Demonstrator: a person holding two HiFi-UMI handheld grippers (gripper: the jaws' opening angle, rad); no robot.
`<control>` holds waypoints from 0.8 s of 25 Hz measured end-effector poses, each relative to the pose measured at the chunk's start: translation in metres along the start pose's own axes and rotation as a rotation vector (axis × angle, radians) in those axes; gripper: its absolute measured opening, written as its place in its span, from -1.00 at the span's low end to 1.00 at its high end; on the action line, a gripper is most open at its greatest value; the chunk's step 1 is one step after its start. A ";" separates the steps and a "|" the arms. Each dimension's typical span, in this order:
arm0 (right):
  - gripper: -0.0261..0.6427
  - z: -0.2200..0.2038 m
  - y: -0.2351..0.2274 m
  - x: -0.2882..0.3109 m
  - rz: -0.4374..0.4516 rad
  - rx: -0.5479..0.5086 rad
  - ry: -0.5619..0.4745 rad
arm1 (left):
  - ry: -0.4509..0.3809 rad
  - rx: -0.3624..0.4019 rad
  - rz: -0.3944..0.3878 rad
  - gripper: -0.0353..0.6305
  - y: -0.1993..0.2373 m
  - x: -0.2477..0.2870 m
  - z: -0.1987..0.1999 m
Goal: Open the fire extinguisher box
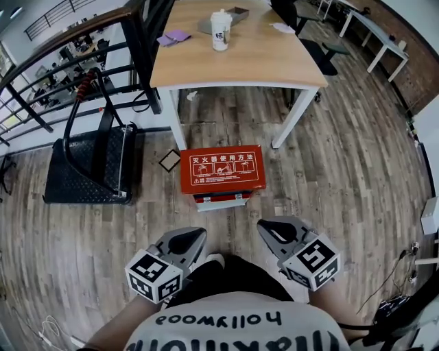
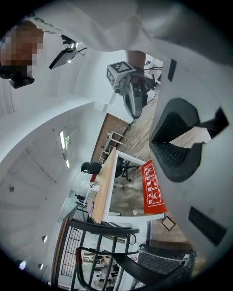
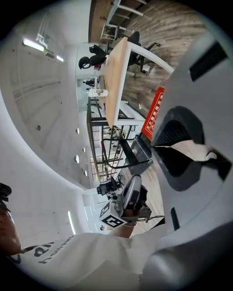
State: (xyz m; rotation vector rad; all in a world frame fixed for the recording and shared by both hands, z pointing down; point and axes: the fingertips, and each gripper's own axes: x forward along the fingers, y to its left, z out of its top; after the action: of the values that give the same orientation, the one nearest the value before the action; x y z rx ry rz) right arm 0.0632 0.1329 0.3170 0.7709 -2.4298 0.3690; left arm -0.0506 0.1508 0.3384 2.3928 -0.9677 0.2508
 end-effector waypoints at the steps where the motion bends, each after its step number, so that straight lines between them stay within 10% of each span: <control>1: -0.89 0.000 -0.003 0.003 -0.006 0.003 0.000 | 0.001 0.001 0.003 -0.87 0.006 0.002 0.001; 20: -0.89 -0.103 -0.059 0.107 0.104 0.182 -0.028 | -0.081 -0.162 0.066 -0.87 0.072 0.098 -0.078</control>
State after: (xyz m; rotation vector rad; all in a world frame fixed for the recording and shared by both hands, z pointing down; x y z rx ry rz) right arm 0.0695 0.0810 0.4682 0.7317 -2.4931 0.6311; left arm -0.0269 0.0932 0.4683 2.2406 -1.0637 0.0963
